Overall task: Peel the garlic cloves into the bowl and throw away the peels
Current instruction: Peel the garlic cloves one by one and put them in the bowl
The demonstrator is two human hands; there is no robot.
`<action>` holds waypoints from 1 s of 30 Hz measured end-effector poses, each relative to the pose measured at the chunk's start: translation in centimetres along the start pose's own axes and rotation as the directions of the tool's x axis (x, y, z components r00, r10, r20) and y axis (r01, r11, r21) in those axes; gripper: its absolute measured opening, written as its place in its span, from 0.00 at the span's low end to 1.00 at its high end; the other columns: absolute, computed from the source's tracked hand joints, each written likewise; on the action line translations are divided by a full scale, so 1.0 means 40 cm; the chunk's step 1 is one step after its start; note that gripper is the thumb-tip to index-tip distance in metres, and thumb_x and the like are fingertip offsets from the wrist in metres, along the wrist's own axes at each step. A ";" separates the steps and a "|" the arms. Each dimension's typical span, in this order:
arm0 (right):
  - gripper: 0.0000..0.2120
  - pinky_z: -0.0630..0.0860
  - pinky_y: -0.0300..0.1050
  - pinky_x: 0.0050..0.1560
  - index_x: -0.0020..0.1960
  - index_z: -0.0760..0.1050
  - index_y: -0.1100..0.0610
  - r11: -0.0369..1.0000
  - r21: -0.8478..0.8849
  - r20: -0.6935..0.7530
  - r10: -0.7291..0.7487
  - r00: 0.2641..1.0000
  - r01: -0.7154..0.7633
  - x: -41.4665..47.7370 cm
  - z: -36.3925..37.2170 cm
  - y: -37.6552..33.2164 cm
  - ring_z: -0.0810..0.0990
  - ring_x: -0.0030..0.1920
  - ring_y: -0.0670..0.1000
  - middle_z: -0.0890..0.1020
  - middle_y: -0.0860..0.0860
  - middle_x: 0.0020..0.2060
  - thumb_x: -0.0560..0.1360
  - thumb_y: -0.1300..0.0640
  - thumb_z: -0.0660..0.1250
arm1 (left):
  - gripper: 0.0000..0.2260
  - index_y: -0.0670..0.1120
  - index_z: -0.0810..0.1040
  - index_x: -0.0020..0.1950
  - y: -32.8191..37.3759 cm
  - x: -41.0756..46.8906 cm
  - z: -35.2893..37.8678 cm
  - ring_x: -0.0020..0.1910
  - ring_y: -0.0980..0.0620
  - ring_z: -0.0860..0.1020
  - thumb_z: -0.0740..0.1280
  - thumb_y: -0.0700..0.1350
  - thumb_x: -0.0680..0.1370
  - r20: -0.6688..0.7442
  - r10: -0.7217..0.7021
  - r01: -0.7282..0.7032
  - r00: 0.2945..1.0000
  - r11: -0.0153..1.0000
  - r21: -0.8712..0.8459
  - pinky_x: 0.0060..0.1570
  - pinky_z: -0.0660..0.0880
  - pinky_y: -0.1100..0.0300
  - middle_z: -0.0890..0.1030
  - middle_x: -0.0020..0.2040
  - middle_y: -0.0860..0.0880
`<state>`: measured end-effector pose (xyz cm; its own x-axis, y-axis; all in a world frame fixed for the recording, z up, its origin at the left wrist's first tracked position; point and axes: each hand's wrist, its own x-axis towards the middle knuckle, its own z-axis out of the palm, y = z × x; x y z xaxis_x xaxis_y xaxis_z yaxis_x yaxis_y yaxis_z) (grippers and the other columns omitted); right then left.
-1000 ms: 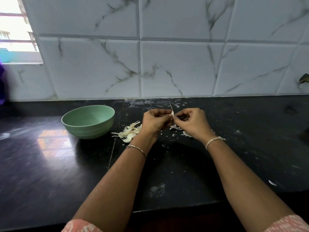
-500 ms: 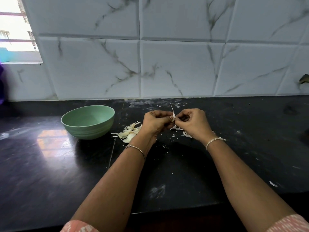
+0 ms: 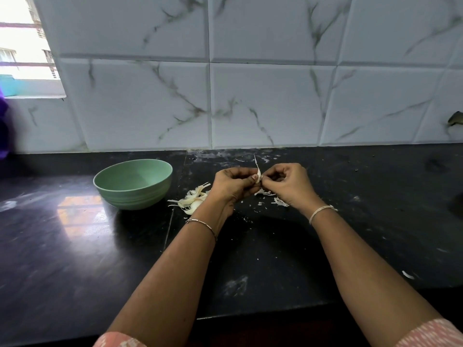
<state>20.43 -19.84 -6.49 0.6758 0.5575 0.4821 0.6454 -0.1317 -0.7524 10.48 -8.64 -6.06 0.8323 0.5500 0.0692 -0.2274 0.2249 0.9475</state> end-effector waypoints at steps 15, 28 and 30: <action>0.05 0.83 0.47 0.41 0.38 0.83 0.52 0.994 -0.076 0.003 -0.073 0.997 0.073 -0.007 -0.002 -0.010 0.83 0.33 0.45 0.84 0.47 0.31 0.70 0.60 0.73 | 0.05 0.38 0.80 0.44 0.001 0.005 -0.014 0.33 0.54 0.83 0.68 0.29 0.74 0.028 -0.087 0.089 0.996 0.994 -0.061 0.36 0.81 0.63 0.83 0.34 0.46; 0.04 0.83 0.48 0.45 0.40 0.83 0.53 0.999 -0.024 0.032 -0.027 0.999 0.027 -0.001 -0.006 0.000 0.84 0.37 0.48 0.85 0.49 0.34 0.70 0.61 0.73 | 0.05 0.38 0.80 0.45 -0.004 0.009 -0.016 0.33 0.54 0.83 0.67 0.29 0.76 0.033 -0.080 0.081 0.996 0.995 -0.062 0.37 0.81 0.62 0.83 0.33 0.46; 0.03 0.83 0.46 0.43 0.40 0.83 0.54 0.999 -0.027 0.036 -0.030 0.999 0.031 -0.003 -0.006 -0.001 0.83 0.36 0.48 0.85 0.49 0.34 0.70 0.61 0.73 | 0.05 0.37 0.80 0.46 -0.002 0.009 -0.018 0.33 0.54 0.83 0.67 0.29 0.75 0.043 -0.089 0.092 0.995 0.994 -0.062 0.37 0.81 0.62 0.84 0.33 0.46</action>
<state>20.43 -20.10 -6.39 0.6428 0.5904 0.4881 0.6755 -0.1364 -0.7246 10.44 -7.90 -6.34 0.8702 0.4928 -0.0021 -0.1811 0.3237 0.9287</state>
